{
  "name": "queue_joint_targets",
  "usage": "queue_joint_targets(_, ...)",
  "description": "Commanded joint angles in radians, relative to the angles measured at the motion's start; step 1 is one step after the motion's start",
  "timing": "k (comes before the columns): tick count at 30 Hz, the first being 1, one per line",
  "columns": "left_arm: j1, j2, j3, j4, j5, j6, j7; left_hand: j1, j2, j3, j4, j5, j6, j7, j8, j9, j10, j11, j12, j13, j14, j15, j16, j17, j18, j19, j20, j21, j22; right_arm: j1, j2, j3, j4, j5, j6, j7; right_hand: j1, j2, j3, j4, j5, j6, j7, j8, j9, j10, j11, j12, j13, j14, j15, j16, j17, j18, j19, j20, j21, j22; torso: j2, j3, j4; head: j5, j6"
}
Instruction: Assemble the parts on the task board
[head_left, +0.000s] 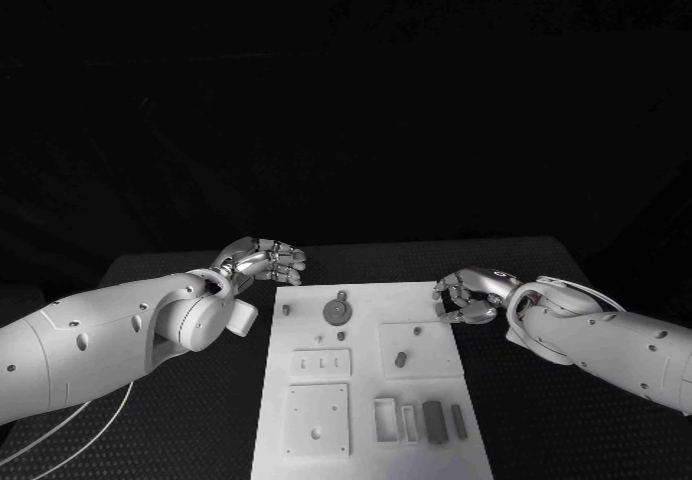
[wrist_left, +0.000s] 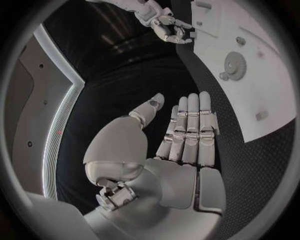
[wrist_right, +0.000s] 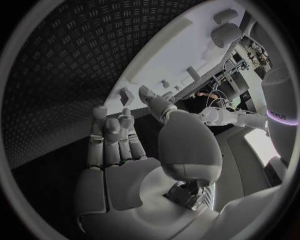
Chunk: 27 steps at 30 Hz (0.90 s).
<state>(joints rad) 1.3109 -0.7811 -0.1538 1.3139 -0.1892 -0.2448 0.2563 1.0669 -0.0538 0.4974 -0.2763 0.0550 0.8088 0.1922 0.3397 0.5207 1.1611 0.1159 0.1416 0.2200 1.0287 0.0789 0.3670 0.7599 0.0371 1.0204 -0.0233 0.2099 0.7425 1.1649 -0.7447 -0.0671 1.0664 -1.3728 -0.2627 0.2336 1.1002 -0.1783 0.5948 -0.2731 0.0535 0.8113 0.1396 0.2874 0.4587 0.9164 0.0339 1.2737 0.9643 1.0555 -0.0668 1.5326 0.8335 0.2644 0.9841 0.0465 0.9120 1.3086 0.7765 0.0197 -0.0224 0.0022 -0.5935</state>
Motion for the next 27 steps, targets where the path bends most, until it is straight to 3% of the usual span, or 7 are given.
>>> queue_joint_targets(1, 0.0, 0.001, 0.001, 0.001, -0.004, 0.017, 0.013, 0.006, 0.003, 0.0, -0.006, 0.0, 0.0, -0.004, -0.001, 0.001, 0.005, 0.001, -0.005, 0.001, 0.009, -0.001, -0.007, 0.002, 0.015, -0.001, 0.001, -0.004, 0.002, -0.004, 0.005, 0.0, -0.007, -0.007, 0.009, 0.014, 0.002, 0.018, -0.008, 0.001, -0.003, 0.012, 0.003, 0.006, 0.003, -0.002, -0.001, 0.004, -0.001, -0.001, -0.003, 0.007, 0.002, -0.003, 0.0, 0.0, 0.002, 0.018, 0.0, -0.0002, -0.0001, 0.0, -0.004)
queue_joint_targets(12, 0.0, 0.0, 0.001, 0.001, -0.004, 0.018, 0.01, 0.004, 0.003, -0.001, -0.006, 0.0, -0.001, -0.003, -0.001, 0.001, 0.004, 0.001, -0.006, 0.002, 0.009, -0.001, -0.008, 0.003, 0.014, 0.0, 0.002, -0.004, 0.002, -0.009, 0.013, 0.0, -0.024, -0.007, 0.008, 0.016, 0.003, 0.089, -0.011, 0.002, -0.003, 0.076, 0.008, 0.041, 0.019, 0.006, 0.004, 0.01, -0.001, 0.006, 0.002, 0.014, 0.001, -0.003, 0.006, -0.003, 0.008, 0.019, 0.0, -0.0014, -0.0004, 0.0, -0.01)
queue_joint_targets(27, 0.0, -0.002, 0.001, 0.005, -0.005, 0.019, 0.007, 0.003, 0.003, -0.002, -0.005, 0.0, -0.002, -0.003, -0.002, 0.001, 0.004, 0.001, -0.007, 0.002, 0.009, -0.001, -0.01, 0.004, 0.014, -0.001, 0.002, -0.005, 0.002, -0.01, 0.03, 0.0, -0.045, -0.006, 0.008, 0.013, -0.003, 0.088, -0.016, 0.002, -0.003, 0.072, 0.01, 0.036, 0.017, 0.007, 0.005, 0.011, -0.002, 0.007, 0.002, 0.015, 0.001, -0.003, 0.007, -0.004, 0.009, 0.018, 0.0, -0.0014, 0.0, -0.002, -0.013)
